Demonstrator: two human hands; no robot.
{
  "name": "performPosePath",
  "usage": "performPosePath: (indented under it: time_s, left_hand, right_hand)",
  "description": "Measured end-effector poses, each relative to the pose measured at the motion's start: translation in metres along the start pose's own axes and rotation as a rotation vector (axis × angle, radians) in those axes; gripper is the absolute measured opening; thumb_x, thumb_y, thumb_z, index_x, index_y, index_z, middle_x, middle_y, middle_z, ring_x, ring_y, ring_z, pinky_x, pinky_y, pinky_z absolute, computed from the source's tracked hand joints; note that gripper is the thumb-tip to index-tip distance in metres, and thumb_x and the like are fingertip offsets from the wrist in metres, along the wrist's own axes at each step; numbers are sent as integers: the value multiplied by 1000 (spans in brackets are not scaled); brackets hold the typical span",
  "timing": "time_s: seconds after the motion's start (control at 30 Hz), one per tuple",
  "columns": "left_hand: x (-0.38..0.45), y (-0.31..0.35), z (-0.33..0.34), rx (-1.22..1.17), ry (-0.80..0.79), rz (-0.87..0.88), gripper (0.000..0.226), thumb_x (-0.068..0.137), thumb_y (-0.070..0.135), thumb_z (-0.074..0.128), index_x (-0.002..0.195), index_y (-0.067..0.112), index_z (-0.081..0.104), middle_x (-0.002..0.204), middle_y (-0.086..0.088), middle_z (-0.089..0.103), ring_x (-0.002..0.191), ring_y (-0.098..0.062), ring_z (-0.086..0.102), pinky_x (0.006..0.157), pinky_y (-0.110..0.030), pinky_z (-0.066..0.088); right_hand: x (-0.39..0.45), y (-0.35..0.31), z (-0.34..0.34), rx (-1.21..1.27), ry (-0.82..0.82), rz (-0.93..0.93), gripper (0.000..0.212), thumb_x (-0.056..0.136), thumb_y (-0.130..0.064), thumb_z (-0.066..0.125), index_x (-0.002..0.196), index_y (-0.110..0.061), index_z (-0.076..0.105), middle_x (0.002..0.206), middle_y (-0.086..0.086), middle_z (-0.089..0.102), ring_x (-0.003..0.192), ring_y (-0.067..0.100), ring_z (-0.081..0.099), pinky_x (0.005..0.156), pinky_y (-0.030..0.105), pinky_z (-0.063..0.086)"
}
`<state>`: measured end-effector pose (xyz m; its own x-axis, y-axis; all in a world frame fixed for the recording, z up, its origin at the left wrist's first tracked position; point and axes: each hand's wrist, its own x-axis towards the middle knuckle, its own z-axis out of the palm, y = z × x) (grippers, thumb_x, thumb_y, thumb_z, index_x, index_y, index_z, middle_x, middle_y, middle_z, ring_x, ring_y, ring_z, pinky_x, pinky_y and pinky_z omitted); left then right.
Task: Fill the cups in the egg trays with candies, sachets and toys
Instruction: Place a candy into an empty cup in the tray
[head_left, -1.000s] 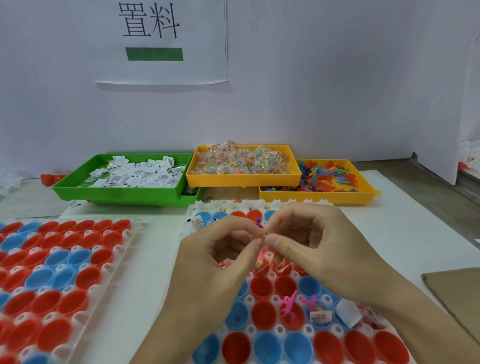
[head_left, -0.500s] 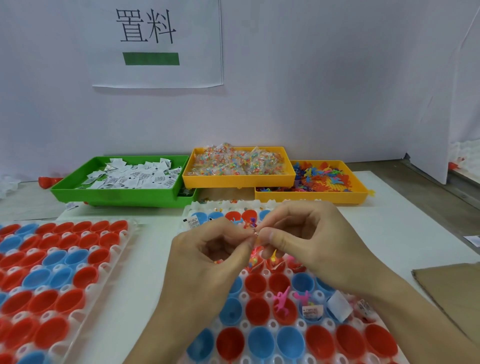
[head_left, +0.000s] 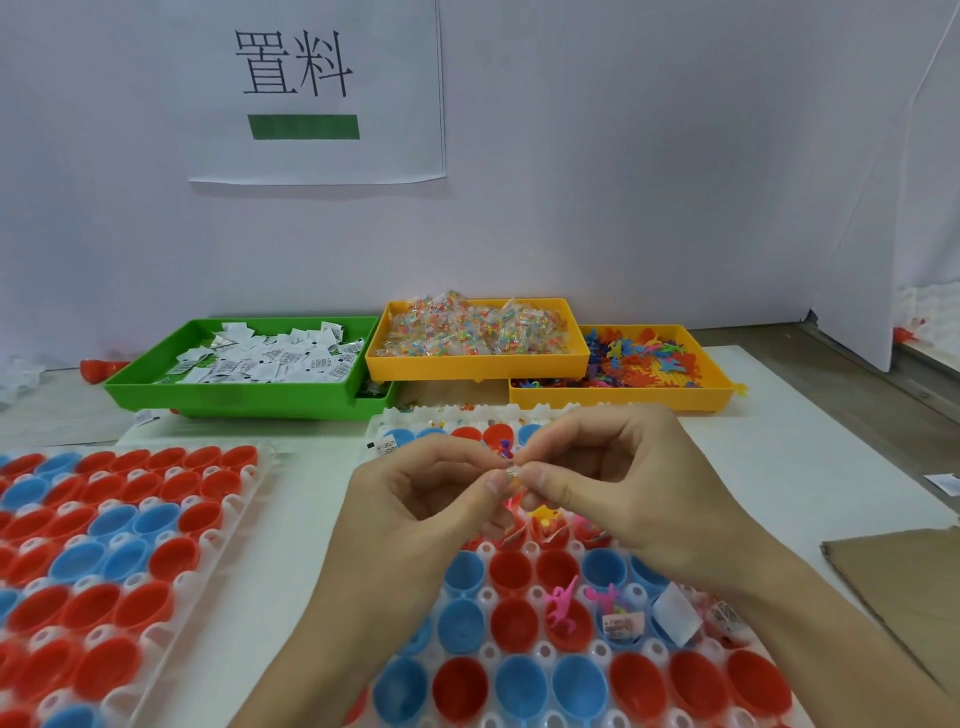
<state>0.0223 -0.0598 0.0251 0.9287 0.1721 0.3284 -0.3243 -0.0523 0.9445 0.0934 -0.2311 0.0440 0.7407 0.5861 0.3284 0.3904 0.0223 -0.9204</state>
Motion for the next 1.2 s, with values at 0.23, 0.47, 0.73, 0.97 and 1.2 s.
performPosePath:
  time_s: [0.23, 0.47, 0.73, 0.97, 1.2]
  left_hand:
    - [0, -2, 0, 20, -42, -17, 7, 74, 22, 74, 80, 19, 76, 72, -9, 74, 62, -19, 70, 62, -20, 55]
    - [1, 0, -5, 40, 58, 1, 15, 74, 32, 73, 83, 20, 75, 76, -8, 74, 61, -18, 68, 59, -22, 55]
    - [1, 0, -9, 95, 99, 18, 12, 88, 13, 68, 83, 20, 75, 79, -6, 74, 63, -16, 68, 58, -16, 50]
    - [1, 2, -9, 101, 113, 49, 20, 89, 4, 64, 82, 18, 77, 78, -5, 75, 64, -12, 67, 59, -15, 50]
    - [1, 1, -12, 146, 139, 72, 20, 90, 5, 67, 83, 22, 76, 77, -2, 75, 69, -9, 68, 63, -13, 50]
  right_hand:
    - [0, -4, -6, -68, -47, -13, 10, 75, -21, 78, 84, -16, 79, 82, 2, 76, 74, 14, 74, 68, 19, 57]
    - [-3, -13, -31, -209, -221, 124, 10, 80, -6, 80, 79, -16, 79, 80, 4, 77, 74, 17, 74, 68, 19, 57]
    - [-6, -20, -22, -417, -442, 234, 19, 82, -13, 80, 72, -29, 79, 77, -8, 74, 75, 7, 70, 69, 14, 52]
    - [-7, -22, -14, -495, -476, 282, 24, 83, -9, 77, 70, -29, 79, 74, -9, 74, 74, 4, 69, 67, 12, 51]
    - [-9, -18, -6, -643, -462, 276, 20, 83, -14, 78, 71, -31, 77, 80, -13, 71, 78, 10, 67, 70, 34, 59]
